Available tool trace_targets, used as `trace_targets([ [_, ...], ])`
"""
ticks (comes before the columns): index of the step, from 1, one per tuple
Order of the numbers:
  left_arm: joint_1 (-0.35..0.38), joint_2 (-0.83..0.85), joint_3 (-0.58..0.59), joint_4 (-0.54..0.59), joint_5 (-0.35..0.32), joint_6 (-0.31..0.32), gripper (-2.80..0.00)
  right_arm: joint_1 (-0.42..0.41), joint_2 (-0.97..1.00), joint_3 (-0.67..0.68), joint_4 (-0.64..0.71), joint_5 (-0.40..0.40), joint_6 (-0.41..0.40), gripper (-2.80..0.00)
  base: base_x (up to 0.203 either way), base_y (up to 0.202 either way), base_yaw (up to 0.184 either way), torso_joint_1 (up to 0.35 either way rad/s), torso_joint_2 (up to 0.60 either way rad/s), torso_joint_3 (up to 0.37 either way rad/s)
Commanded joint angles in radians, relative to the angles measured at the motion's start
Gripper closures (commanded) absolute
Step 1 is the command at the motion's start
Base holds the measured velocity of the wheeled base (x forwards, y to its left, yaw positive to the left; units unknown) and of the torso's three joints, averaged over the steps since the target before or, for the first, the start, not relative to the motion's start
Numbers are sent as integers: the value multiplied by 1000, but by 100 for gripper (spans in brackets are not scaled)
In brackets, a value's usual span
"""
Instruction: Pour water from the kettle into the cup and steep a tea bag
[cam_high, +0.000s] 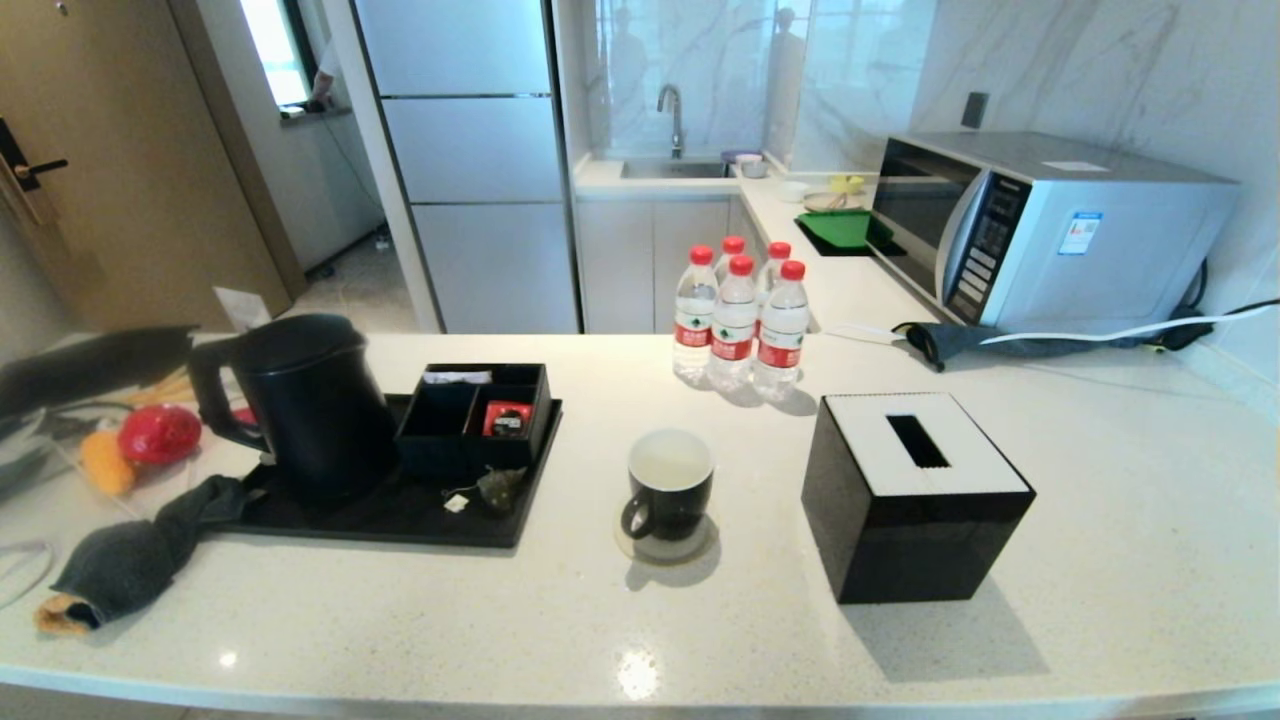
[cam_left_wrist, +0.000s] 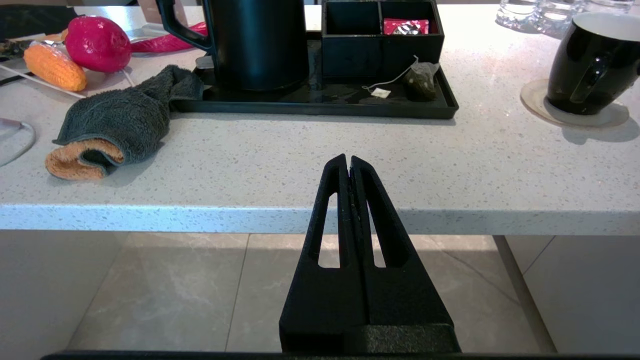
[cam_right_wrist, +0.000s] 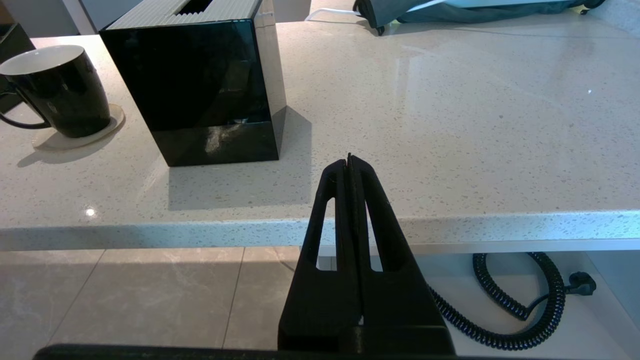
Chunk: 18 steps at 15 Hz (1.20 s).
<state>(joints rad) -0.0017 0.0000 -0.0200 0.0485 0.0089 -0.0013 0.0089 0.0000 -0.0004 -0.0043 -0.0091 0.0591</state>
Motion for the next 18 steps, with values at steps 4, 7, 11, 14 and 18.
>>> trace_targets([
  [4, 0, 0, 0, 1, 2, 1, 0, 0, 0, 0, 0, 0, 0, 0, 0, 0, 0, 0, 0, 0],
  [7, 0, 0, 0, 1, 2, 1, 0, 0, 0, 0, 0, 0, 0, 0, 0, 0, 0, 0, 0, 0],
  [11, 0, 0, 5, -14, 3, 1, 0, 0, 0, 0, 0, 0, 0, 0, 0, 0, 0, 0, 0, 0],
  [14, 0, 0, 10, -25, 2, 3, 0, 0, 0, 0, 0, 0, 1, 0, 0, 0, 0, 0, 0, 0],
  [18, 0, 0, -41, -50, 25, 3, 0, 0, 0, 0, 0, 0, -1, 0, 0, 0, 0, 0, 0, 0],
])
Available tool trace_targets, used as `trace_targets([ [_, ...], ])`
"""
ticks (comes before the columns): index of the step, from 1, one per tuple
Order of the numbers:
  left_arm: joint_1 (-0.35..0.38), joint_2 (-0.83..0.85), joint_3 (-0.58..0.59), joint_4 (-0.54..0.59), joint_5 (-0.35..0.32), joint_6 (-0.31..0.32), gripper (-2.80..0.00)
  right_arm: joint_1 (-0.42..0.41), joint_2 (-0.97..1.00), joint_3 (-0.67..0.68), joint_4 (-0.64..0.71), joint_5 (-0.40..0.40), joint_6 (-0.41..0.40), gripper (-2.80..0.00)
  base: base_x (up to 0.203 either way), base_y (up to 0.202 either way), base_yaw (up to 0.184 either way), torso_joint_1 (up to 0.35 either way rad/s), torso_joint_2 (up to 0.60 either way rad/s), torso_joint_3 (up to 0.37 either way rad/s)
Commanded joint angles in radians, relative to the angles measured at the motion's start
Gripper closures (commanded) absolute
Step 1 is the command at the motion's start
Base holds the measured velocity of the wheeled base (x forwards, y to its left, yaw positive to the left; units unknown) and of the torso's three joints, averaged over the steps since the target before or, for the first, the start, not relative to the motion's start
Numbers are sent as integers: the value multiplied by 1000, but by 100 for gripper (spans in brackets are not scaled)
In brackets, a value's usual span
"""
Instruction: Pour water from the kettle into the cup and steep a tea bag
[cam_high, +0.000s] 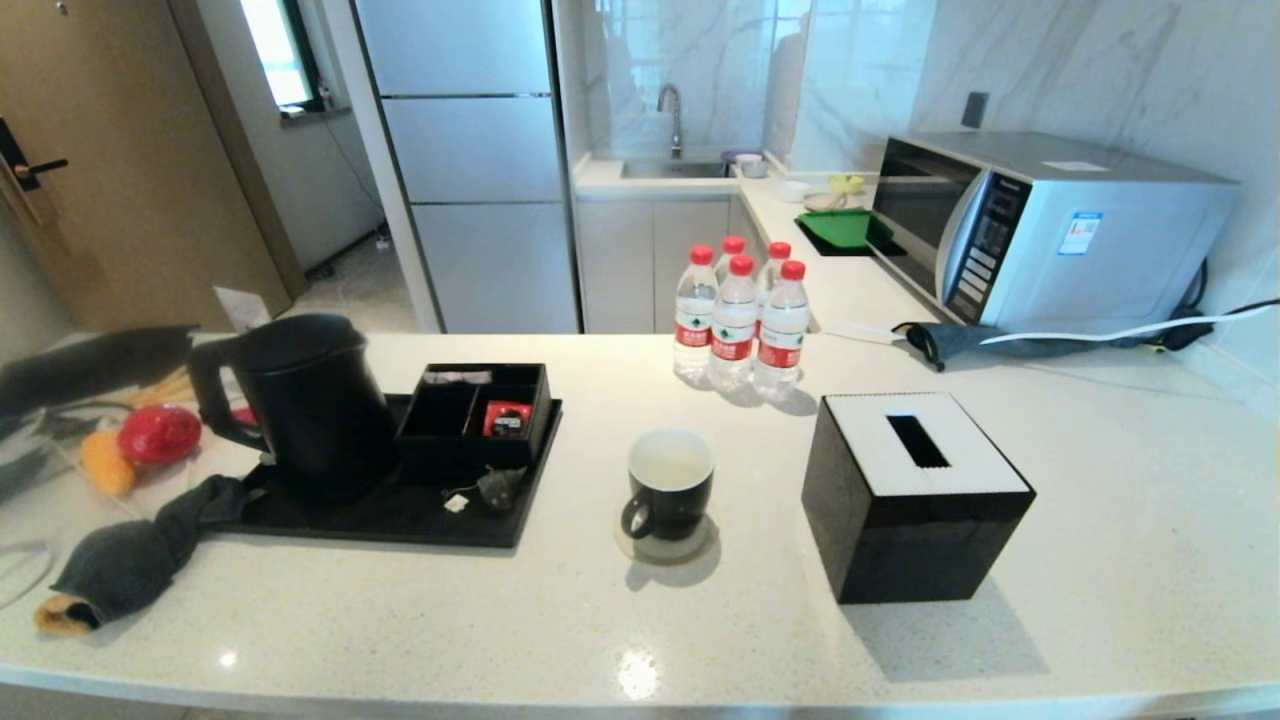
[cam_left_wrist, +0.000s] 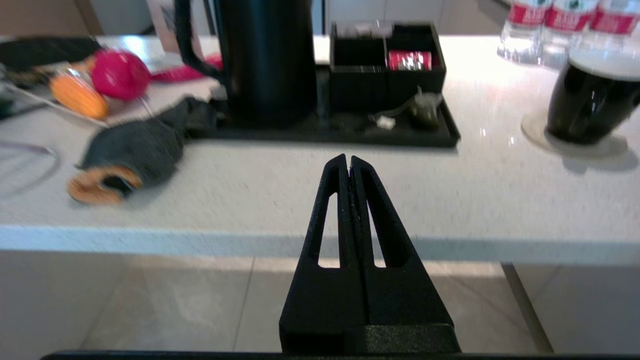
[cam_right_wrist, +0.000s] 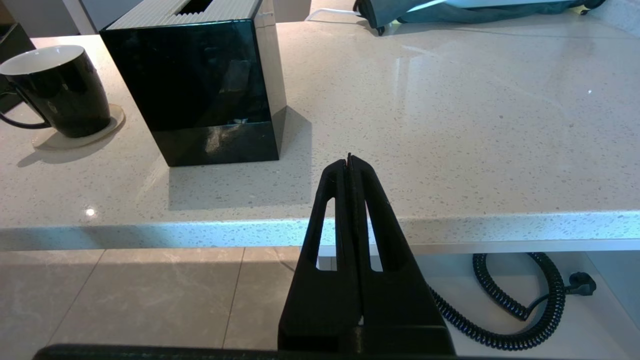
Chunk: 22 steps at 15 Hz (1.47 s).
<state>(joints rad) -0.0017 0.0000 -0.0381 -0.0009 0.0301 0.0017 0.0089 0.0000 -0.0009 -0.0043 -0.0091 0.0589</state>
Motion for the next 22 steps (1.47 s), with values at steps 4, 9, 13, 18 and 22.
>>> trace_targets([
  [4, 1, 34, -185, 47, 44, 17, 0, 0, 0, 0, 0, 0, 0, 0, 0, 0, 0, 0, 0, 0],
  [9, -7, 352, -354, 81, 93, 26, 0, 0, 0, 0, 0, 0, 1, 0, 0, 0, 0, 0, 0, 0],
  [13, 3, 669, -491, 80, 175, -17, 0, 0, 0, -1, 0, 0, 1, 0, 0, 0, 0, 0, 0, 0],
  [18, 151, 820, -542, 79, 296, -87, -280, 0, 0, -1, 0, 0, 1, 0, 0, 0, 0, 0, 0, 0],
  [22, 302, 976, -510, -33, 288, -99, -280, 0, 0, 1, 0, 0, 1, 0, 0, 0, 0, 0, 0, 0],
])
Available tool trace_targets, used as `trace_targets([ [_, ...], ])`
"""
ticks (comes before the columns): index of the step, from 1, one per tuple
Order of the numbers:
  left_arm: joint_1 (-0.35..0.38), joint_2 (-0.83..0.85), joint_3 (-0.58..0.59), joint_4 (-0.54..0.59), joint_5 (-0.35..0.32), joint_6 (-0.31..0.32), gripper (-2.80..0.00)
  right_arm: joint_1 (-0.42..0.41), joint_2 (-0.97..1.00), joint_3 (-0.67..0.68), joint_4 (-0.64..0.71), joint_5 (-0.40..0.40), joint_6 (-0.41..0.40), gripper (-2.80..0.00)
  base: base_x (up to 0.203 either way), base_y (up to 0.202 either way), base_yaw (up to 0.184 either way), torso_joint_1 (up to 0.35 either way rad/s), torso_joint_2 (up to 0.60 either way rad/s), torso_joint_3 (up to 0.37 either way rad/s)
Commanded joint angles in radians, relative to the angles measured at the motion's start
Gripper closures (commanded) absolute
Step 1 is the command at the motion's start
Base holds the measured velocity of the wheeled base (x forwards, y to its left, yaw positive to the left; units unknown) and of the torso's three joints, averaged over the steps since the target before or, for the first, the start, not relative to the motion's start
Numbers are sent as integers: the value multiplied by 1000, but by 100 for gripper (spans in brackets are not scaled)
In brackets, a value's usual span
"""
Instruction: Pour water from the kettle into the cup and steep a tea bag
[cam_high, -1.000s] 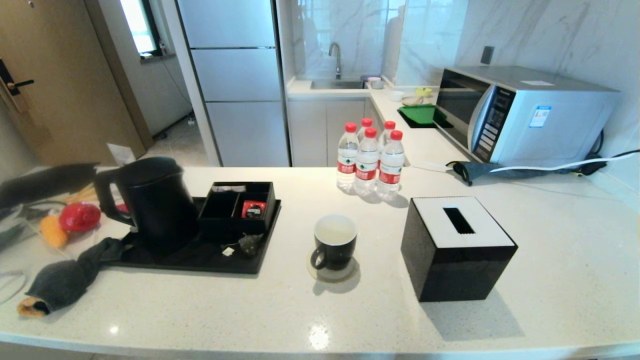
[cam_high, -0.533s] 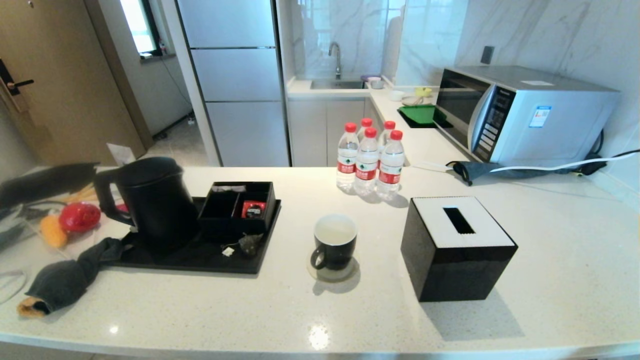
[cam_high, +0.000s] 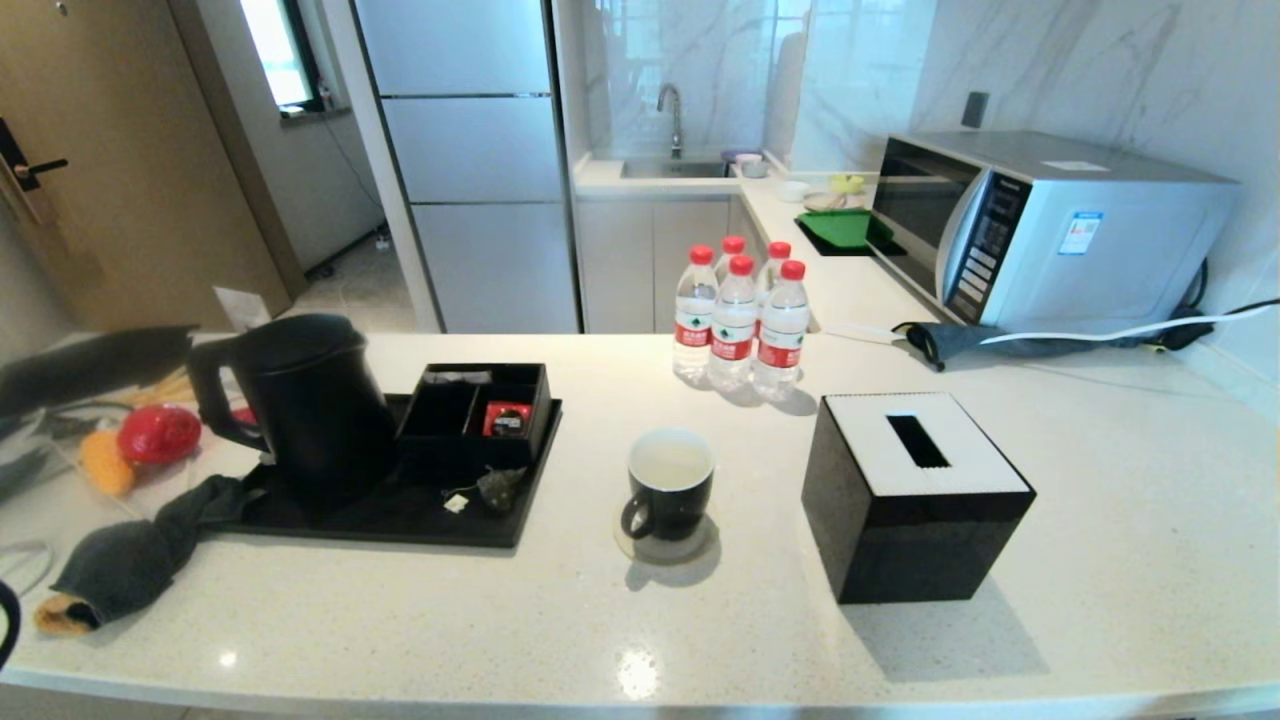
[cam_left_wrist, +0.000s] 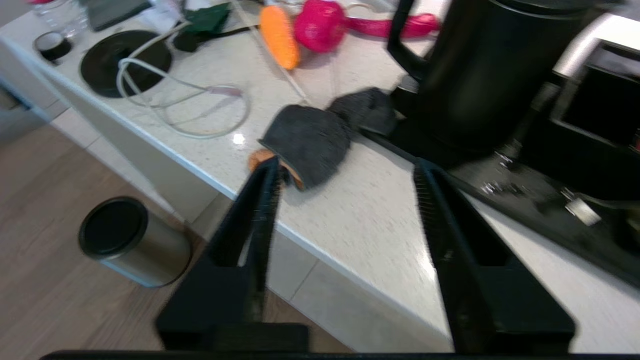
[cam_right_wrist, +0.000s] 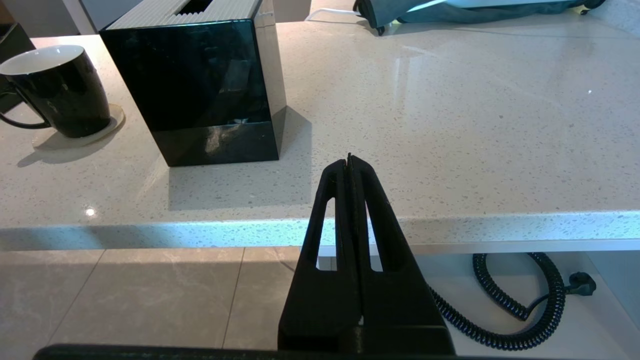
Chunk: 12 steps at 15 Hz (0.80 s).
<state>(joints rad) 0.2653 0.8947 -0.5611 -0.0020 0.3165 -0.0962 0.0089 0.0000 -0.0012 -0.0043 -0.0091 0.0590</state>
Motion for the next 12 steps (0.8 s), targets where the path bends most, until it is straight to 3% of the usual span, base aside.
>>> trace_targets([
  [1, 66, 123, 39, -95, 0, 1, -280, 0, 0, 1, 0, 0, 1, 0, 0, 0, 0, 0, 0, 0],
  [5, 150, 328, 124, -347, -29, 13, -280, 0, 0, 0, 0, 0, 1, 0, 0, 0, 0, 0, 0, 0],
  [9, 195, 579, 132, -659, -60, 57, -280, 0, 0, 0, 0, 0, 1, 0, 0, 0, 0, 0, 0, 0],
  [12, 249, 726, 130, -859, -181, 129, -280, 0, 0, 0, 0, 0, 0, 0, 0, 0, 0, 0, 0, 0],
])
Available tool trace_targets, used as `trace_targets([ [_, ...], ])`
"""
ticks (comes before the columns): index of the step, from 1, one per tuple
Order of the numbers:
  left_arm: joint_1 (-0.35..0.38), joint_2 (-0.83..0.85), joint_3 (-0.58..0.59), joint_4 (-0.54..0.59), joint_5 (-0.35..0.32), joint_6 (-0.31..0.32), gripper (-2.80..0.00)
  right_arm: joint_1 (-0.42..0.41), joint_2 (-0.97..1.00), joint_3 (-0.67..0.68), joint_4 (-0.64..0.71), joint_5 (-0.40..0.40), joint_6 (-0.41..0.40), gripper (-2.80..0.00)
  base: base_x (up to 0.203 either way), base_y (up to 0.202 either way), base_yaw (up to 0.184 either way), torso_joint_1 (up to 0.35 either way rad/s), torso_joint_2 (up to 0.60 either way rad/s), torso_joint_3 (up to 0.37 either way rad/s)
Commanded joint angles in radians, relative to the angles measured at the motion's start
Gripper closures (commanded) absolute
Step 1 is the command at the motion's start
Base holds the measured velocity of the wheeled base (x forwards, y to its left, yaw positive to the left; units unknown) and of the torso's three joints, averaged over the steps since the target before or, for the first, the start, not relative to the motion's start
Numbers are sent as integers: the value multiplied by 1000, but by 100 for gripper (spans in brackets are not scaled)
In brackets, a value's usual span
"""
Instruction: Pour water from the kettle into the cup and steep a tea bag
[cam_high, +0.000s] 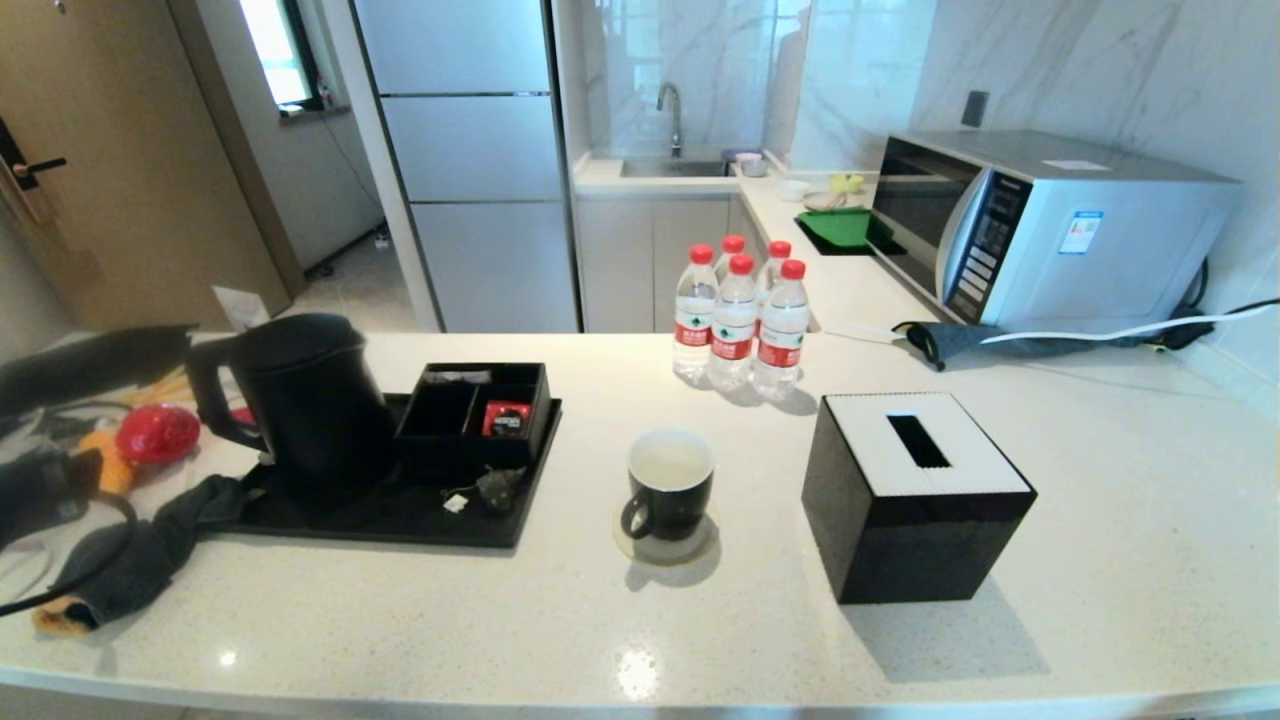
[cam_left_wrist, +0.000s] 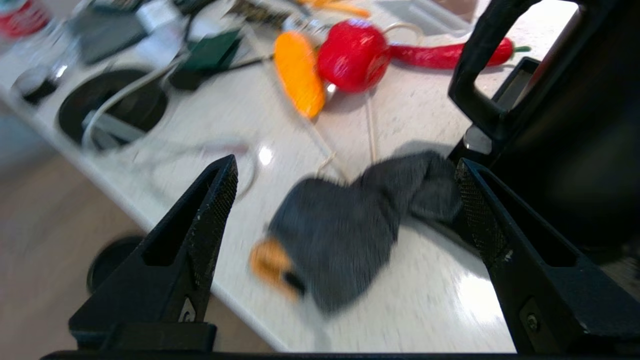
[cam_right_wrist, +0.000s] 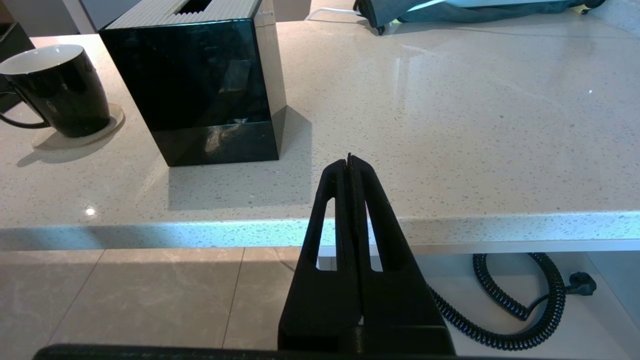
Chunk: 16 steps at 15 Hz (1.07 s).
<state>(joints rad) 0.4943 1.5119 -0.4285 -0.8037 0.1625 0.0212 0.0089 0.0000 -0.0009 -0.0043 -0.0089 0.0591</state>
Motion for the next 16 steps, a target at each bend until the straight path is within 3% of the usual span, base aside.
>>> trace_targets([
  [1, 40, 155, -5, -121, -89, 32, -280, 0, 0, 0, 0, 0, 1, 0, 0, 0, 0, 0, 0, 0],
  [3, 59, 245, -10, -267, -179, 44, -280, 0, 0, 1, 0, 0, 0, 0, 0, 0, 0, 0, 0, 0],
  [5, 68, 342, -25, -410, -215, 47, -280, 0, 0, 1, 0, 0, 0, 0, 0, 0, 0, 0, 0, 0],
  [8, 72, 449, -69, -537, -265, 46, -280, 0, 0, 1, 0, 0, 1, 0, 0, 0, 0, 0, 0, 0],
  [16, 53, 596, -194, -574, -349, 49, -280, 0, 0, 0, 0, 0, 1, 0, 0, 0, 0, 0, 0, 0],
])
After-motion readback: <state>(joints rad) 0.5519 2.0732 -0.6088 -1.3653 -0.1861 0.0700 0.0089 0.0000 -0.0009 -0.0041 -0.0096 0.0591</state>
